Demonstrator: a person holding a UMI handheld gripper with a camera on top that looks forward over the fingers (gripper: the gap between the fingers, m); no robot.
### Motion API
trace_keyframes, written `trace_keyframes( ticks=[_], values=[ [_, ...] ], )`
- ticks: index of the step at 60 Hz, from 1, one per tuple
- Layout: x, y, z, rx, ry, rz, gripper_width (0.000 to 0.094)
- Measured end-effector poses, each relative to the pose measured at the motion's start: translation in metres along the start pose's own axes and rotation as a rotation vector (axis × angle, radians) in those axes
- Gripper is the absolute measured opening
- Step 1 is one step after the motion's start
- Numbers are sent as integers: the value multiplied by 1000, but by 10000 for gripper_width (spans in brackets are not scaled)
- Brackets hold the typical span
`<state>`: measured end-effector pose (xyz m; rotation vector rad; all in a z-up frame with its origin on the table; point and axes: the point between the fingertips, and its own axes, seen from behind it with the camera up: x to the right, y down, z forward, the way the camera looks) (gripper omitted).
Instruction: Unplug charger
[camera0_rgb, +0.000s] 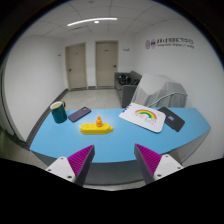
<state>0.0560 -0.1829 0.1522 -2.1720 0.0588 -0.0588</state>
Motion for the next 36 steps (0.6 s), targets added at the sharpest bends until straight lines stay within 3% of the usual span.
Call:
trace_keyframes(
  ticks=[13, 22, 28, 36],
  values=[
    [-39, -26, 102, 57, -169, -3, 834],
    [-61, -34, 178, 42, -195, -40, 822],
    [-77, -43, 218, 61, -217, -59, 774],
    [-89, -48, 256, 65, -223, -53, 620]
  ],
)
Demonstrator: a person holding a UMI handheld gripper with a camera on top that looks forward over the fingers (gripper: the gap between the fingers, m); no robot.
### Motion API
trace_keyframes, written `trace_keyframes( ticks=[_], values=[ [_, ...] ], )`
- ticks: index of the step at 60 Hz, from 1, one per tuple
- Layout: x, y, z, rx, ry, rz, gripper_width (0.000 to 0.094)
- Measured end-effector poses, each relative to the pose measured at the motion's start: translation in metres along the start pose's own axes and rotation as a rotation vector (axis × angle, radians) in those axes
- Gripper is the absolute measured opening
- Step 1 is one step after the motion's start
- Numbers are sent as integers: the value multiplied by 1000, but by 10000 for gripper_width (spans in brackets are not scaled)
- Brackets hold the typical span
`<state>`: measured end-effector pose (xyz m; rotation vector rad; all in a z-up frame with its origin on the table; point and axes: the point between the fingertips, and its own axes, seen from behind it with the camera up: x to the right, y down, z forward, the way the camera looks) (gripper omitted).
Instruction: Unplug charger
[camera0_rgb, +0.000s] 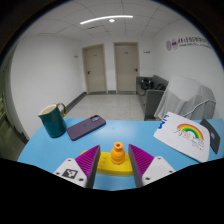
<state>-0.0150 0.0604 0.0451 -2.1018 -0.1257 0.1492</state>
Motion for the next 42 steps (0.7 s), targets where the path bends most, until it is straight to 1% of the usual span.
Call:
trace_keyframes(
  ticks=[1, 2, 3, 4, 5, 6, 8, 9, 12, 15, 20, 24, 26, 29, 33, 37, 42],
  values=[
    [0, 0, 4, 2, -2, -4, 576],
    [0, 0, 8, -1, 2, -11, 475],
    [2, 2, 11, -8, 9, -17, 443],
    [2, 5, 15, -18, 14, -22, 455],
    [3, 9, 18, -29, 16, -24, 420],
    [4, 11, 20, -37, 21, -25, 337],
    [10, 12, 24, -33, 43, -44, 236],
    [8, 11, 24, -25, 34, -43, 231],
    [7, 10, 22, -16, 31, -23, 148],
    [10, 11, 23, -16, 36, 1, 91],
    [11, 8, 25, -10, 36, 29, 61],
    [12, 4, 22, 2, 40, 39, 56],
    [13, -10, 16, 39, 47, 35, 56],
    [15, -44, 1, 120, 56, -24, 57],
    [24, -81, -18, 178, 76, -45, 56],
    [38, -103, -34, 195, 75, -16, 56],
    [73, -114, -56, 190, 135, -6, 55]
  ],
)
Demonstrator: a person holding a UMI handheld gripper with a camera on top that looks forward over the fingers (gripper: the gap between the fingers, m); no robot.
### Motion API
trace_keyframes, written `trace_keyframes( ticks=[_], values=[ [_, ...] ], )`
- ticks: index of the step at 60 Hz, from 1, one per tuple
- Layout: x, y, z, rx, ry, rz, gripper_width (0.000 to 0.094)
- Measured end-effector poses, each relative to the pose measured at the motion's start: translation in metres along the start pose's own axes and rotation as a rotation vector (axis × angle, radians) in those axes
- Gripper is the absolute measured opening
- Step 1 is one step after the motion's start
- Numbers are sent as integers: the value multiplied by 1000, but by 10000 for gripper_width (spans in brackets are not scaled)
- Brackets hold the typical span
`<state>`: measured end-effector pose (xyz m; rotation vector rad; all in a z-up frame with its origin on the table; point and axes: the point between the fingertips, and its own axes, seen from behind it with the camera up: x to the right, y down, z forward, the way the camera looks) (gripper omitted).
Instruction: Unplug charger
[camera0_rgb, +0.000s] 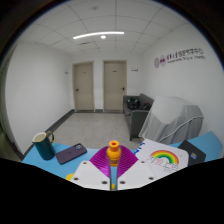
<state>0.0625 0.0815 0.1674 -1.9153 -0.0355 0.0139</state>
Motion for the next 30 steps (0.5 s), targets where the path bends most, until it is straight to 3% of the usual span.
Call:
trace_keyframes(
  ticks=[6, 19, 30],
  values=[
    [30, 25, -12, -73, 11, 29, 56],
    [50, 142, -14, -331, -3, 4, 55],
    [52, 175, -2, -393, 16, -45, 84]
  ],
)
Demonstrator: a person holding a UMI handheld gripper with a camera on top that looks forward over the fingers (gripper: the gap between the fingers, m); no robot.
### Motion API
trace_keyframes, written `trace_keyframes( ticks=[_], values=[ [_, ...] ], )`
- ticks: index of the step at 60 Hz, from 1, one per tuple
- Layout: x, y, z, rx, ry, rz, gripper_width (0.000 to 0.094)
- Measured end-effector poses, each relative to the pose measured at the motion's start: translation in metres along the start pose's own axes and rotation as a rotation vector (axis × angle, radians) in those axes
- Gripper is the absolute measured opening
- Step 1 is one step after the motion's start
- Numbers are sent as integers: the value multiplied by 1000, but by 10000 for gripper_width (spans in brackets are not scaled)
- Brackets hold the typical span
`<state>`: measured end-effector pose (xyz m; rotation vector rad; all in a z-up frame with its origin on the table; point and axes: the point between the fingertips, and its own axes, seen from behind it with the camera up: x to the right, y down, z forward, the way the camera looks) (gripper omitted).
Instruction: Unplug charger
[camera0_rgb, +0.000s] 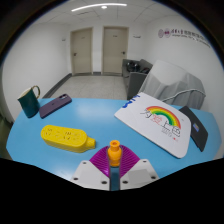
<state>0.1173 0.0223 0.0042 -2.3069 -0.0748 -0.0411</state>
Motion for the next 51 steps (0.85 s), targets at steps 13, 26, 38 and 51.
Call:
trace_keyframes(
  ticks=[13, 26, 38, 51],
  values=[
    [-7, 1, 12, -13, -5, 18, 220],
    [-12, -10, -18, 46, 20, 47, 769],
    [-26, 0, -87, 68, 41, 65, 823],
    [-30, 29, -171, 69, 60, 83, 846]
  ],
)
